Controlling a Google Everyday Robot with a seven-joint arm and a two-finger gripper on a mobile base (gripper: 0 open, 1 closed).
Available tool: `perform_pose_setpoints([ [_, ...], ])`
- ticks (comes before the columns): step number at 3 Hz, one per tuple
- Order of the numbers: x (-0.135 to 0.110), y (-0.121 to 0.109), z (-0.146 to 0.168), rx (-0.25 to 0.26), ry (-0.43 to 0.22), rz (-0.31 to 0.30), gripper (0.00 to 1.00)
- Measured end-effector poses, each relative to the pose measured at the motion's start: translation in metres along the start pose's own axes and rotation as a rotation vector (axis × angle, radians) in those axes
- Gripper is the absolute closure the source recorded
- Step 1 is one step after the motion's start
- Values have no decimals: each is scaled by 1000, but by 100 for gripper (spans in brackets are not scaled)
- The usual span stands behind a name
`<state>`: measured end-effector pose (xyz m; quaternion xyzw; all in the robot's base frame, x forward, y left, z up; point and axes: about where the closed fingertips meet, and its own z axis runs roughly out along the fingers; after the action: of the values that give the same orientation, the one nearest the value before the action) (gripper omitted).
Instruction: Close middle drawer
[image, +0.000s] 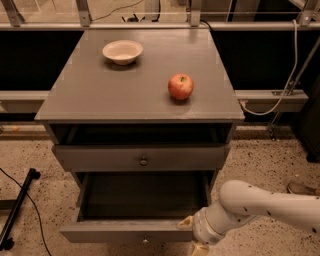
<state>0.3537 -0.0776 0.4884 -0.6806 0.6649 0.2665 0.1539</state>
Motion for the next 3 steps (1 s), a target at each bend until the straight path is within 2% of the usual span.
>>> perform_pose_setpoints([
  [2,13,5,35,-27,23,-86,72],
  [3,28,4,51,38,43,-135,100],
])
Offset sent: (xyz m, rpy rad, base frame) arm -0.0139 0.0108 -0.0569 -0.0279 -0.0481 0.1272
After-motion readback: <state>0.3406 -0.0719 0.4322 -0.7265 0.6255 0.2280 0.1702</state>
